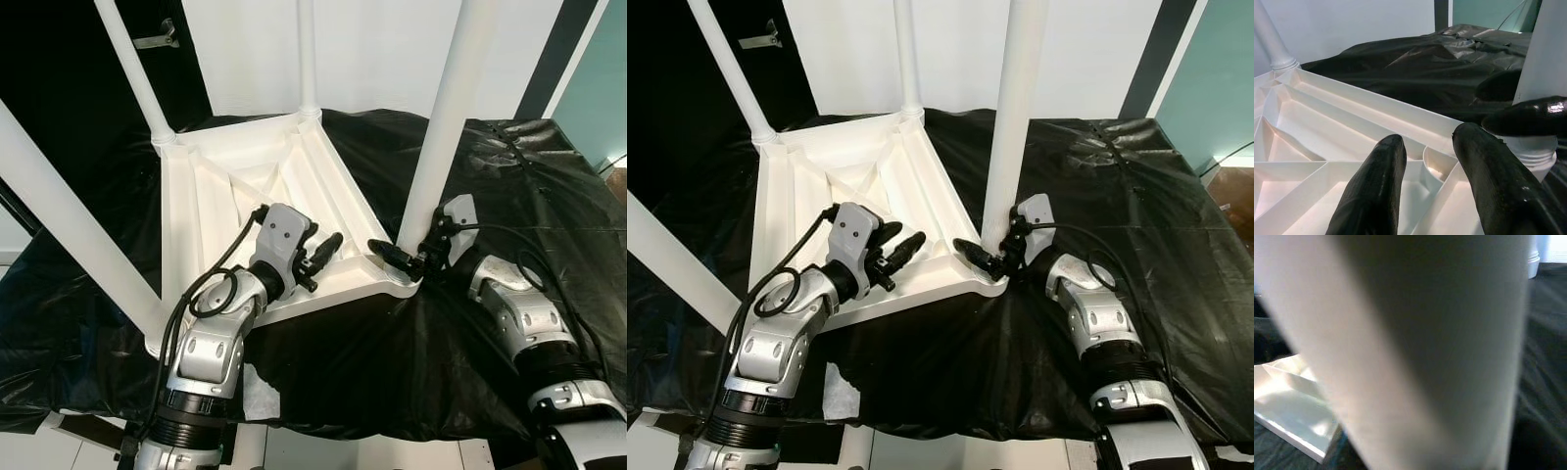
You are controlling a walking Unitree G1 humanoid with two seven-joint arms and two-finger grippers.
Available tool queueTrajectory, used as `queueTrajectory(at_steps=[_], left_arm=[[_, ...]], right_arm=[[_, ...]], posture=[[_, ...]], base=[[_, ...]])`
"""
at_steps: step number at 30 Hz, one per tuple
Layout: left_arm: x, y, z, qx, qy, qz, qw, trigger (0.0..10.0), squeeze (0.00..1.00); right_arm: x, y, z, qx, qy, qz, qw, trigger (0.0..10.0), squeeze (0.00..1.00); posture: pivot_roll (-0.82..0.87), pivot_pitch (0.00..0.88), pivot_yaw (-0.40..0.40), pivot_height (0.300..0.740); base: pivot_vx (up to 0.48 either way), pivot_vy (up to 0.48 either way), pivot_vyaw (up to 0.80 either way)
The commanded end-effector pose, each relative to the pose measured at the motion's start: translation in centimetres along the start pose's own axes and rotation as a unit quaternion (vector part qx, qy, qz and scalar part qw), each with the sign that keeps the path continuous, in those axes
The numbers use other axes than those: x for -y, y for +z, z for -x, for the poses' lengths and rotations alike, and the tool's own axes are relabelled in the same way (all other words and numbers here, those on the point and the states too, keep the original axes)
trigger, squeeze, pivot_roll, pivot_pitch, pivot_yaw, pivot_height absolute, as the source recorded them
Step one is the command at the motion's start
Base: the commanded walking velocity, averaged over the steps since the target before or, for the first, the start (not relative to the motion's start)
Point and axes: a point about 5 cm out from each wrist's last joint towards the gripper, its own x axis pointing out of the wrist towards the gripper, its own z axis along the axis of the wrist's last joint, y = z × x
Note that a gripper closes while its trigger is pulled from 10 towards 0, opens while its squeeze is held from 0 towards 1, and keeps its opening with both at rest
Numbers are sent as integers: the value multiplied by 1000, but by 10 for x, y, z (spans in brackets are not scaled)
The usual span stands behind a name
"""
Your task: Building children table
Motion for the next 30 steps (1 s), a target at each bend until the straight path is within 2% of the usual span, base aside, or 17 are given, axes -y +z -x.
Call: queueTrajectory(at_steps=[1, 9, 12, 13, 16, 18, 19, 20, 22, 23, 24, 25, 26, 29, 30], left_arm=[[-4, 2, 0, 3, 36, -1, 999, 10000, 0], [-4, 1, 0, 2, 33, -1, 999, 10000, 0], [-2, 0, 0, 0, 29, 0, 1000, 10000, 0], [-2, 0, 0, 0, 29, 0, 1000, 10000, 0], [0, 0, 0, -1, 25, 0, 1000, 10000, 0], [0, 0, 0, -1, 25, 0, 1000, 10000, 0], [0, 0, 0, -1, 23, 1, 1000, 10000, 0], [0, 0, 0, -1, 23, 1, 1000, 10000, 0], [1, 0, 0, -1, 22, 1, 1000, 10000, 0], [1, 0, 0, -1, 22, 1, 1000, 10000, 0], [1, 0, 0, -1, 21, 1, 1000, 10000, 0], [1, 0, 0, -1, 21, 1, 1000, 10000, 0], [1, -1, 0, -1, 21, 1, 1000, 10000, 0], [2, -1, 0, -1, 20, 2, 1000, 10000, 0], [2, -1, 0, -2, 20, 2, 1000, 10000, 0]], right_arm=[[-2, -4, -3, -6, -5, 1, 1000, 0, 0], [-2, -16, 2, -31, -68, 8, 997, 0, 0], [-10, -17, 4, -8, -153, -11, 988, 0, 0], [-10, -17, 4, -8, -153, -11, 988, 0, 0], [-19, -17, 0, 1, -235, -15, 972, 0, 0], [-19, -17, 0, 1, -235, -15, 972, 0, 0], [-21, -18, -1, -1, -261, -14, 965, 0, 0], [-21, -18, -1, -1, -261, -14, 965, 0, 0], [-25, -20, -3, -4, -319, -15, 947, 0, 0], [-25, -20, -3, -4, -319, -15, 947, 0, 0], [-27, -20, -4, -3, -354, -17, 935, 0, 0], [-27, -20, -4, -3, -354, -17, 935, 0, 0], [-38, -24, -11, -5, -386, -43, 921, 0, 0], [-43, -25, -15, -5, -386, -56, 921, 0, 0], [-45, -23, -16, -1, -378, -56, 924, 0, 0]], posture=[[-43, 9, 6, 740], [-55, 17, 12, 740], [-59, 20, 15, 740], [-59, 20, 15, 740], [-58, 20, 16, 740], [-58, 20, 16, 740], [-58, 20, 16, 740], [-58, 20, 16, 740], [-56, 17, 13, 740], [-56, 17, 13, 740], [-55, 14, 13, 740], [-55, 14, 13, 740], [-52, 9, 14, 740], [-52, 9, 14, 740], [-56, 7, 21, 740]], base=[[0, 0, 0], [0, 0, 0], [0, 0, 0], [0, 0, 0], [0, 0, 0], [0, 0, 0], [0, 0, 0], [0, 0, 0], [0, 0, 0], [0, 0, 0], [0, 0, 0], [0, 0, 0], [0, 0, 0], [0, 0, 0], [0, 0, 0]])
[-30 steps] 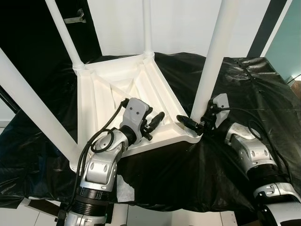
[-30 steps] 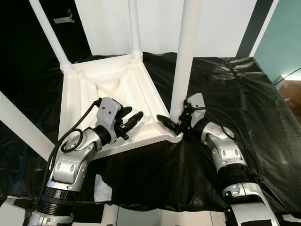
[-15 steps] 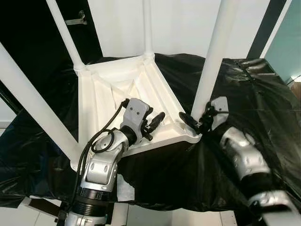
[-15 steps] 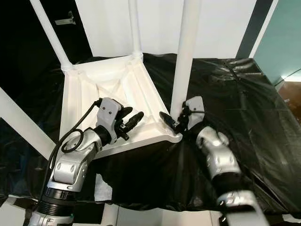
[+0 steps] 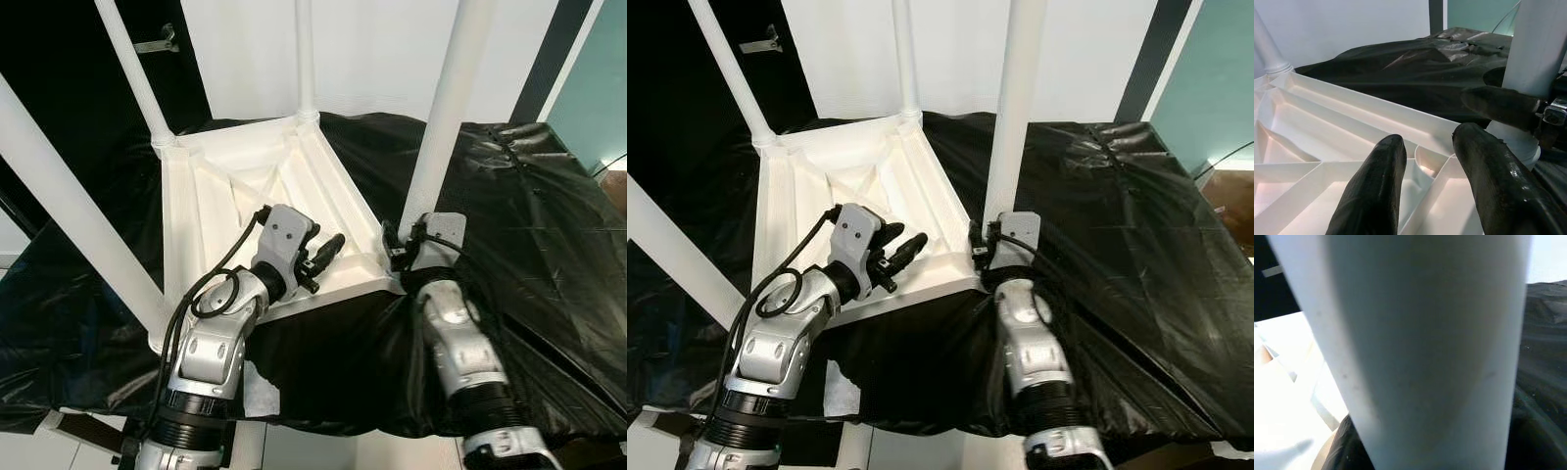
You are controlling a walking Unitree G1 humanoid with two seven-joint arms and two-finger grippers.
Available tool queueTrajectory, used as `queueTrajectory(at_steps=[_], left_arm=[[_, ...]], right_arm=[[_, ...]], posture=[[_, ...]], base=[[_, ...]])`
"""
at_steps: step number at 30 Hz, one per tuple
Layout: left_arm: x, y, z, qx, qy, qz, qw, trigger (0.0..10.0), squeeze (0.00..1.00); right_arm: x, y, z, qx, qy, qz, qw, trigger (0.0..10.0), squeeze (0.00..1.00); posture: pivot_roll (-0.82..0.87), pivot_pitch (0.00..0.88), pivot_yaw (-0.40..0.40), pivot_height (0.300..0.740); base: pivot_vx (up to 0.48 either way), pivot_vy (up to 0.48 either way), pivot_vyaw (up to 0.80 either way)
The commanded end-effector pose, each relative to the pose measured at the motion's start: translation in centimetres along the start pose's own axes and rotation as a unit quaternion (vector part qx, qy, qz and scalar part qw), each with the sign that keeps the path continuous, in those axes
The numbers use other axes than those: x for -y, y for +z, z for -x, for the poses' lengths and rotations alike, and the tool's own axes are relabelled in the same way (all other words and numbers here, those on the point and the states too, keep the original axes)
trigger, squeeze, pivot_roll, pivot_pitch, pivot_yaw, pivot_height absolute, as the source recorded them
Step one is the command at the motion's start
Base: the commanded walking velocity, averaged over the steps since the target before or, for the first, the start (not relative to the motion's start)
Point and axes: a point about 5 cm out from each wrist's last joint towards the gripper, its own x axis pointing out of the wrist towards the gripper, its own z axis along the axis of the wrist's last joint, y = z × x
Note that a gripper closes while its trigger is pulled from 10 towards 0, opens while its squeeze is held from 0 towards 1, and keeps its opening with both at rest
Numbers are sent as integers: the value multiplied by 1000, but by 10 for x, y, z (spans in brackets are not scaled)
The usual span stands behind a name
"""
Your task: Building children table
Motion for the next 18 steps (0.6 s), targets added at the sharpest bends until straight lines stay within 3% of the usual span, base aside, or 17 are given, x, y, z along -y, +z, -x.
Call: queueTrajectory(at_steps=[1, 7, 8, 13, 14, 15, 16, 17, 18], left_arm=[[0, -1, 0, -2, 21, 1, 1000, 10000, 0], [0, -1, -1, -2, 17, -3, 1000, 10000, 0], [-1, 0, -1, -2, 18, -4, 1000, 10000, 0], [0, 0, -2, -1, 16, -4, 1000, 10000, 0], [3, -1, -2, -2, 12, -4, 1000, 10000, 0], [3, -1, -2, -2, 12, -4, 1000, 10000, 0], [4, -1, -2, -2, 10, -4, 1000, 10000, 0], [4, -1, -2, -2, 10, -4, 1000, 10000, 0], [4, -2, -2, -3, 9, -5, 1000, 10000, 0]], right_arm=[[2, -16, 6, -40, -2, 2, 999, 0, 0], [4, -14, 7, -39, -11, 10, 999, 118, 0], [3, -13, 7, -36, -12, 8, 999, 9765, 0], [1, -9, 8, -26, -11, 11, 1000, 10000, 0], [4, -7, 9, -18, -7, 12, 1000, 10000, 98], [4, -7, 9, -18, -7, 12, 1000, 10000, 98], [5, -5, 10, -12, -1, 10, 1000, 10000, 533], [5, -5, 10, -12, -1, 10, 1000, 10000, 533], [7, -3, 11, -6, 14, 7, 1000, 10000, 1000]], posture=[[-56, 4, 20, 740], [-56, 0, 23, 740], [-56, 0, 23, 740], [-59, 0, 23, 740], [-58, 0, 21, 740], [-58, 0, 21, 740], [-57, 0, 22, 740], [-57, 0, 22, 740], [-54, 0, 20, 740]], base=[[0, 0, 0], [0, 0, 0], [0, 0, 0], [0, 0, 0], [0, 0, 0], [0, 0, 0], [0, 0, 0], [0, 0, 0], [0, 0, 0]])
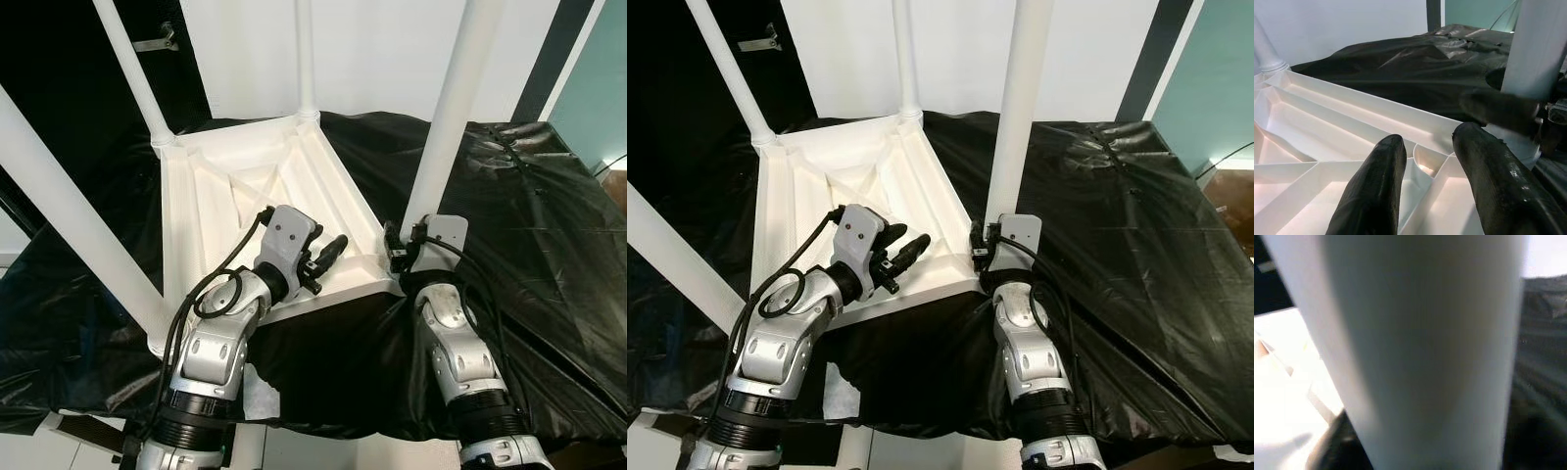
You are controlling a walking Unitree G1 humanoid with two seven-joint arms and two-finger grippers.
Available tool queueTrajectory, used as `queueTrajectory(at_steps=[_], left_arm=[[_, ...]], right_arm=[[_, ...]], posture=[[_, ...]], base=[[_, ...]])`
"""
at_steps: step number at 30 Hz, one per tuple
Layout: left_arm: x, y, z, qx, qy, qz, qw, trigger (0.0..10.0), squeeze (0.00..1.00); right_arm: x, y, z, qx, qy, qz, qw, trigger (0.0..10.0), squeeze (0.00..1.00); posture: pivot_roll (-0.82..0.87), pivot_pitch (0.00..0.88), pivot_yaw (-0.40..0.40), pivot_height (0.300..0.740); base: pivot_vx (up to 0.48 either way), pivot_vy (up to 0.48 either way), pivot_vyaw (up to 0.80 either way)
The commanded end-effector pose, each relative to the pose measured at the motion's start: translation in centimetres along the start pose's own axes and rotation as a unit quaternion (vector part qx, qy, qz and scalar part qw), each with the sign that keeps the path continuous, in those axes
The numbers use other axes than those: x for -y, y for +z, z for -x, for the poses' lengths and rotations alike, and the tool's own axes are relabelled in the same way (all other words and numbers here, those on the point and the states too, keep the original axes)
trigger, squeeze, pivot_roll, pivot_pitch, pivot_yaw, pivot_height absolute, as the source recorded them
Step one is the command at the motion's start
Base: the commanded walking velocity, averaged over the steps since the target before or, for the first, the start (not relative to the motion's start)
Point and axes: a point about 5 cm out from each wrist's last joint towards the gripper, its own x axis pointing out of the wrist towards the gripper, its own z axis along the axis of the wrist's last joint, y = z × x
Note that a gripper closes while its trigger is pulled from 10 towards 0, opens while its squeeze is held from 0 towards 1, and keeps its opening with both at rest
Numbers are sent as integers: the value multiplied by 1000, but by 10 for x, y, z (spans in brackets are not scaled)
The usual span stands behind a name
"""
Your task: Building children table
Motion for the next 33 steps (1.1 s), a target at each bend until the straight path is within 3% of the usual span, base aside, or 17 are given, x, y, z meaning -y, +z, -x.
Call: queueTrajectory(at_steps=[1, 12, 13, 14, 16, 19, 20, 22, 27, 29, 33], left_arm=[[-1, -2, 1, -2, 19, -2, 1000, 10000, 0], [6, -8, 6, -14, -5, -4, 1000, 10000, 0], [7, -9, 7, -17, -12, -5, 1000, 10000, 0], [8, -10, 9, -19, -19, -6, 1000, 10000, 0], [9, -11, 10, -21, -27, -6, 999, 10000, 0], [12, -12, 16, -27, -53, -9, 998, 10000, 0], [12, -12, 16, -27, -53, -9, 998, 10000, 0], [15, -12, 19, -30, -72, -8, 997, 10000, 0], [21, -11, 24, -33, -104, -10, 994, 10000, 0], [25, -10, 25, -33, -117, -16, 992, 10000, 0], [27, -9, 25, -31, -120, -17, 992, 10000, 0]], right_arm=[[2, 1, 3, 3, 25, -5, 1000, 10000, 1000], [36, 12, 9, 17, 159, -11, 987, 10000, 1000], [38, 13, 8, 14, 178, -7, 984, 10000, 882], [40, 14, 8, 13, 194, -1, 981, 10000, 0], [42, 14, 6, 5, 221, 2, 975, 10000, 0], [40, 13, -2, -13, 297, 19, 955, 10000, 0], [40, 13, -2, -13, 297, 19, 955, 10000, 0], [35, 12, -8, -24, 336, 34, 941, 10000, 0], [24, 11, -21, -38, 384, 49, 921, 10000, 0], [19, 11, -27, -42, 395, 56, 916, 0, 0], [17, 10, -28, -43, 396, 56, 915, 0, 0]], posture=[[-54, 0, 20, 740], [-60, 8, 23, 740], [-61, 11, 24, 740], [-61, 11, 24, 740], [-61, 15, 28, 740], [-58, 18, 39, 740], [-58, 18, 39, 740], [-55, 18, 44, 740], [-47, 13, 51, 740], [-38, 7, 43, 740], [-34, 6, 38, 740]], base=[[0, 0, 0], [0, 0, 0], [0, 0, 0], [0, 0, 0], [0, 0, 0], [0, 0, 0], [0, 0, 0], [0, 0, 0], [0, 0, 0], [0, 0, 0], [0, 0, 0]])
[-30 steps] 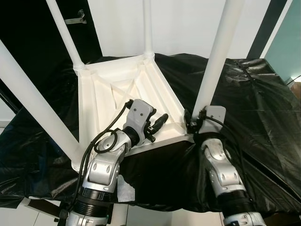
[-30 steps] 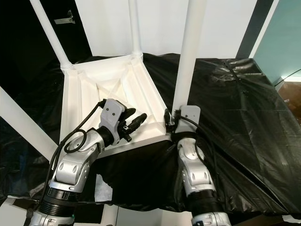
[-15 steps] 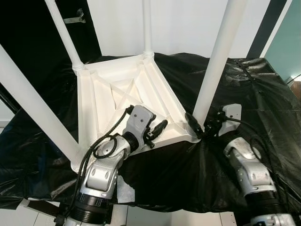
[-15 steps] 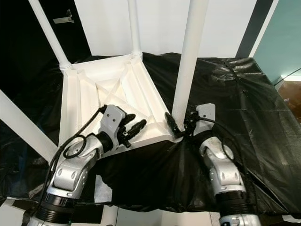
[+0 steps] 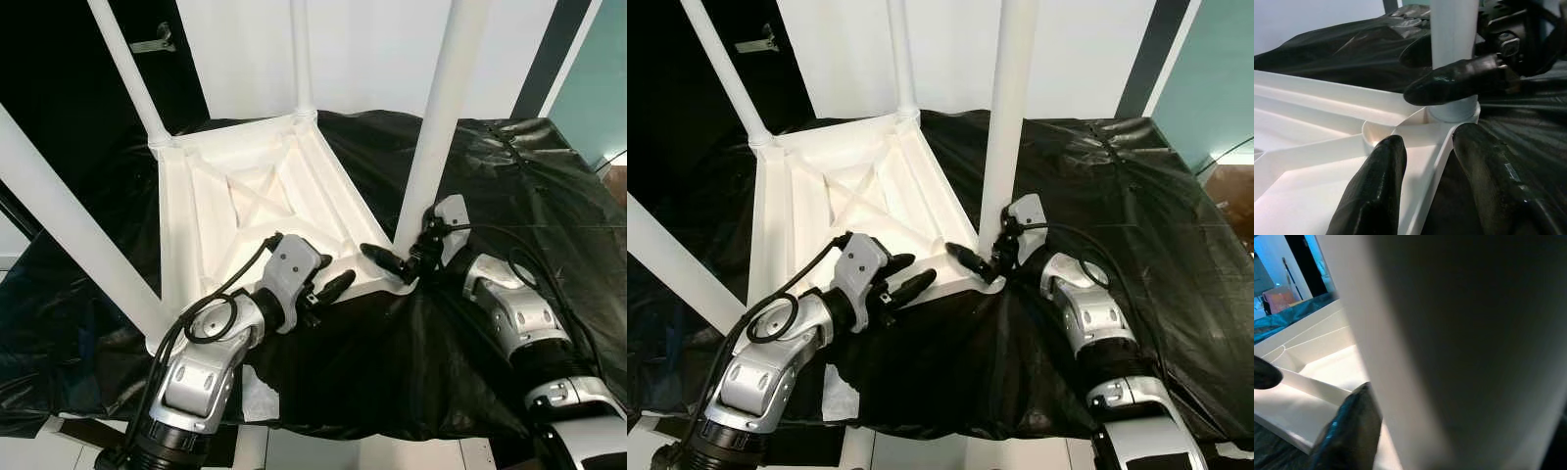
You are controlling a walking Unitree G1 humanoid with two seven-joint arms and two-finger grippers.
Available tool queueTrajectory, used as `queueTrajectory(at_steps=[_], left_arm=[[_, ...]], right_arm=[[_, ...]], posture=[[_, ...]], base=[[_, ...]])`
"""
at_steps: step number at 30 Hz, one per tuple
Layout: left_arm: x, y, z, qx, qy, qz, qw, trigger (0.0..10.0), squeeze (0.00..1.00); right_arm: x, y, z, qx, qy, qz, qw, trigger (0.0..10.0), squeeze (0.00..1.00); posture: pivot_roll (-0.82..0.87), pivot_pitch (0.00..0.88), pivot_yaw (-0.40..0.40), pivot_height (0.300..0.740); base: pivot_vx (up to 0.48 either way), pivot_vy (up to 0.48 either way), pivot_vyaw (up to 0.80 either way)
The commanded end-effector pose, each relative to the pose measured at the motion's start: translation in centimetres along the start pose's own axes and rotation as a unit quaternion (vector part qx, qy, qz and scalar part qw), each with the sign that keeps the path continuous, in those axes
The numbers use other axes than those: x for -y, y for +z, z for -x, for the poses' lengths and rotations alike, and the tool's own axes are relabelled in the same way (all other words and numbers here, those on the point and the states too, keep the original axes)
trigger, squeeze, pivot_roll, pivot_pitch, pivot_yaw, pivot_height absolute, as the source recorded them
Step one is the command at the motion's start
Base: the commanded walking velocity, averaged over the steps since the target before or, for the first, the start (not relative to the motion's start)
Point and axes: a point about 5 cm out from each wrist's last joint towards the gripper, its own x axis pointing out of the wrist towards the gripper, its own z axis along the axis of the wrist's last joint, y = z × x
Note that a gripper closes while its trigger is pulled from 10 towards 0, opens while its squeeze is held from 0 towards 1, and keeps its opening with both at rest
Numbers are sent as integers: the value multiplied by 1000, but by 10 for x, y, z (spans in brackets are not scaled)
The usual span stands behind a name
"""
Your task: Building children table
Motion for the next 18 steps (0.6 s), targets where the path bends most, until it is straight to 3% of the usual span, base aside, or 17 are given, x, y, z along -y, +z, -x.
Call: queueTrajectory(at_steps=[1, 4, 9, 14, 18], left_arm=[[6, 0, 0, -2, -39, 0, 999, 10000, 0], [7, 0, 1, -2, -35, 3, 999, 10000, 0], [8, 0, 1, -3, -30, 5, 1000, 10000, 0], [7, 0, -1, -3, -25, 11, 1000, 10000, 0], [6, 0, -1, -4, -22, 11, 1000, 10000, 0]], right_arm=[[-7, -1, -8, -5, 19, 2, 1000, 0, 0], [-8, -4, -6, -9, 13, -1, 1000, 0, 0], [-5, -14, -2, -23, -46, -6, 999, 0, 0], [-12, -20, 0, -6, -177, -24, 984, 0, 0], [-15, -21, 0, -5, -236, -47, 970, 0, 0]], posture=[[-34, 6, 38, 740], [-32, 10, 31, 740], [-38, 15, 28, 740], [-52, 25, 34, 740], [-53, 26, 37, 740]], base=[[0, 0, 0], [0, 0, 0], [0, 0, 0], [0, 0, 0], [0, 0, 0]])
